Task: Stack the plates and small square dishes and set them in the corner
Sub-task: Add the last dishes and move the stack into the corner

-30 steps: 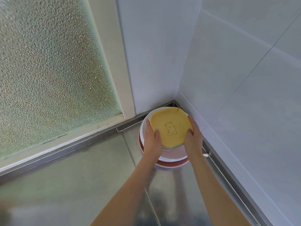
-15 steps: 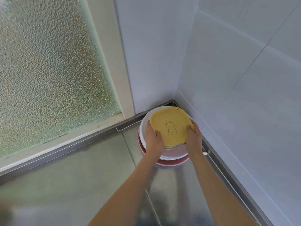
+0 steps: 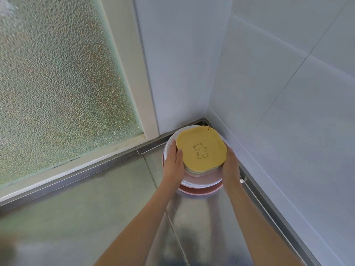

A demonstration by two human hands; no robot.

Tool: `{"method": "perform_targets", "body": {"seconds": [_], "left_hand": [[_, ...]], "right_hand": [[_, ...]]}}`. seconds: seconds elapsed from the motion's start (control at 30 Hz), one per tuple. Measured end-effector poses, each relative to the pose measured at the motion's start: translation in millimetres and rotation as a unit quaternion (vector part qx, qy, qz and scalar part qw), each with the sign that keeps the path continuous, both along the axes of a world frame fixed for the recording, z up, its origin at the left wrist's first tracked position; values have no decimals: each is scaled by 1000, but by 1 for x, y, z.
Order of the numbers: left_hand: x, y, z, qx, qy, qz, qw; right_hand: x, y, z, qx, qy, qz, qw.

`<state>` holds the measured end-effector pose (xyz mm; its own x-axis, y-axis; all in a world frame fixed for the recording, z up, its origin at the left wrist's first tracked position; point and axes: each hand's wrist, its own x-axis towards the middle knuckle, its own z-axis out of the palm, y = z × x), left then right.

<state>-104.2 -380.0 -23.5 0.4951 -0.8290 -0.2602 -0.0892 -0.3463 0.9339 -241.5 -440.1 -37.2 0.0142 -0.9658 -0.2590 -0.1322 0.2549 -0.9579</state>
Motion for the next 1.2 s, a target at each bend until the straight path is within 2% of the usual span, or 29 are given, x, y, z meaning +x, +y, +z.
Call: {"method": "perform_targets", "body": {"seconds": [0.2, 0.4, 0.6, 0.7, 0.9, 0.97, 1.07, 1.13, 1.2], "left_hand": [[-4, -2, 4, -19, 29, 25, 999], [-8, -2, 4, -15, -14, 23, 1000], [-3, -1, 5, -16, 57, 29, 998], [-7, 3, 5, -19, 42, 20, 999], [-9, 0, 7, -14, 31, 22, 999], [-7, 4, 6, -9, 41, 28, 999], [7, 16, -5, 26, -23, 45, 998], [16, 24, -18, 65, -70, 22, 995], [16, 28, -27, 84, -69, -10, 994]], "right_hand": [[4, -2, 10, 5, 6, -6, 1000], [9, -10, 10, -7, 51, 9, 999], [4, -6, 2, 12, 29, 20, 999], [0, 2, -2, 13, 9, 13, 1000], [1, 0, 5, 13, 31, 34, 999], [0, -1, 4, 39, 28, 6, 999], [-12, 10, 1, 38, 29, -49, 998], [-22, 27, -4, 42, 30, -28, 998], [-25, 38, -14, 50, 25, 4, 998]]}}
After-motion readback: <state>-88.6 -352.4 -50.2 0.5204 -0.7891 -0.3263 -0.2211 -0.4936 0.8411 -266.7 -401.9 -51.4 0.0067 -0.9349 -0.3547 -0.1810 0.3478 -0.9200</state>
